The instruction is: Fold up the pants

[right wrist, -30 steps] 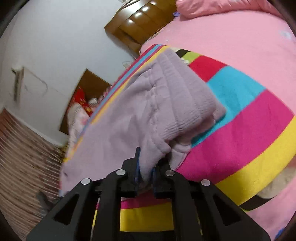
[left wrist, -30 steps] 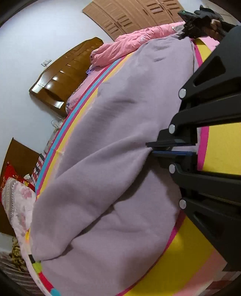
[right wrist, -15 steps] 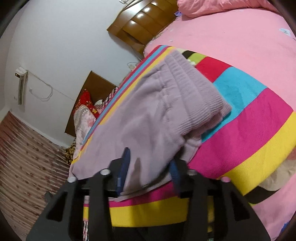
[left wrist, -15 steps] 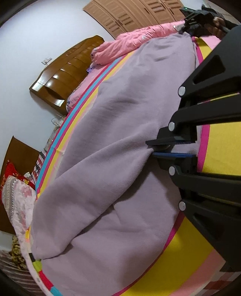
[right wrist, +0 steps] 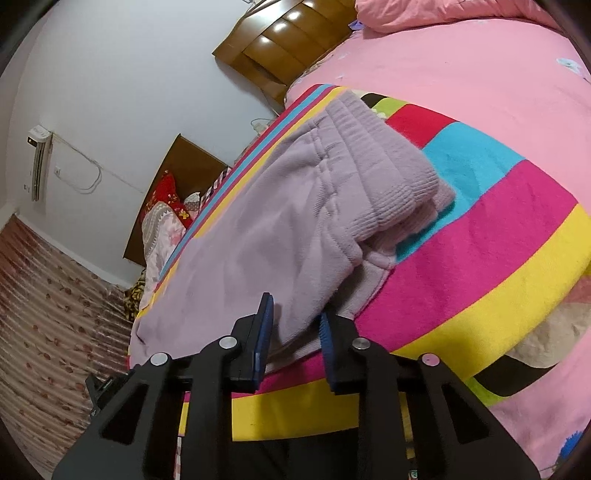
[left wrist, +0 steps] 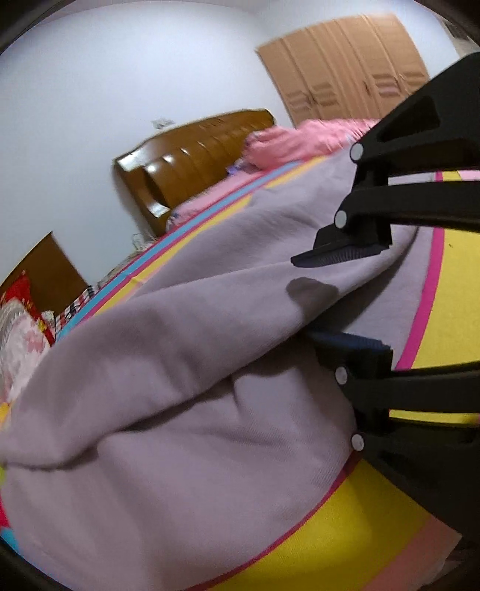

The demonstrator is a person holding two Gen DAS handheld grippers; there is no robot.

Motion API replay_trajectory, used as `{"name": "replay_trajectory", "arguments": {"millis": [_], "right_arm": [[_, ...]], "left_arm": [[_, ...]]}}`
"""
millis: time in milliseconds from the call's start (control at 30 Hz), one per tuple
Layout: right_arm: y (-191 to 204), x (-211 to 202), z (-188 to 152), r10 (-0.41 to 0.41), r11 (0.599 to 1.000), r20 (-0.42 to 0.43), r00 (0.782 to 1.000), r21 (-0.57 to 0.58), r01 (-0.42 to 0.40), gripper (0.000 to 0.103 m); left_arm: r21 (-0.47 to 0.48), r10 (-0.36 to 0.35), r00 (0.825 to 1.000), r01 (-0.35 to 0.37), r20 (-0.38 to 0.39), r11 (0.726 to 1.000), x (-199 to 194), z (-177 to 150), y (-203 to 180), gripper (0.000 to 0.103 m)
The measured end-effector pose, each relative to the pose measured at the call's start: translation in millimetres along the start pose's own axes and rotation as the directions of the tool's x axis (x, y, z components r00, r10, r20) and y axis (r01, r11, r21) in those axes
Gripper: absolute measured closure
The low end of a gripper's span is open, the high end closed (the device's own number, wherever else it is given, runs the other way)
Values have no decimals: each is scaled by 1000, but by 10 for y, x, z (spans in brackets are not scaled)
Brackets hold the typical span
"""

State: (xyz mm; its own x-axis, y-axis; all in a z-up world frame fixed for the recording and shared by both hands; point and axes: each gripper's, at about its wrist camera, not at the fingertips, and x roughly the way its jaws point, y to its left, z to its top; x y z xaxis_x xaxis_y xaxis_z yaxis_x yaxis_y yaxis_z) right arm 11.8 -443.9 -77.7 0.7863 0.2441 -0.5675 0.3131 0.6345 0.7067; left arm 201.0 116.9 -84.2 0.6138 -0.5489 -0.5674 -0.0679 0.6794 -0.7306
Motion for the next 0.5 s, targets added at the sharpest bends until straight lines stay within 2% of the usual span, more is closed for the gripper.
{"name": "replay_trajectory", "arguments": {"millis": [100,133,167,300,367,433,500], "right_arm": [[-37,-8,-6,4,1000,-2,1000,-1,-4,82],[-35,-12,-12,2,1000,-2,1000,-4,-2,82],[-40,-13,-13,-1,1000,-1,1000,-6,1,82],[-35,-6,-6,-19,1000,1,1000,0,19,87],[-12,-67,-5,-19,1000,5,1000,9,19,88],[16,-134,31,-31,1000,12,999,-5,31,89],[-12,-152,35,-51,999,3,999,-8,51,91]], "left_arm": [[25,9,1000,-10,17,1000,1,81,4,75],[41,12,1000,-13,20,999,3,92,-9,84],[70,11,1000,-13,27,997,7,96,-41,100],[151,20,994,-35,104,988,-153,53,-288,101],[219,29,986,-65,162,973,-426,4,-506,101],[243,42,984,-83,172,966,-599,-43,-592,101],[248,96,986,-128,137,960,-614,-124,-523,101]]}}
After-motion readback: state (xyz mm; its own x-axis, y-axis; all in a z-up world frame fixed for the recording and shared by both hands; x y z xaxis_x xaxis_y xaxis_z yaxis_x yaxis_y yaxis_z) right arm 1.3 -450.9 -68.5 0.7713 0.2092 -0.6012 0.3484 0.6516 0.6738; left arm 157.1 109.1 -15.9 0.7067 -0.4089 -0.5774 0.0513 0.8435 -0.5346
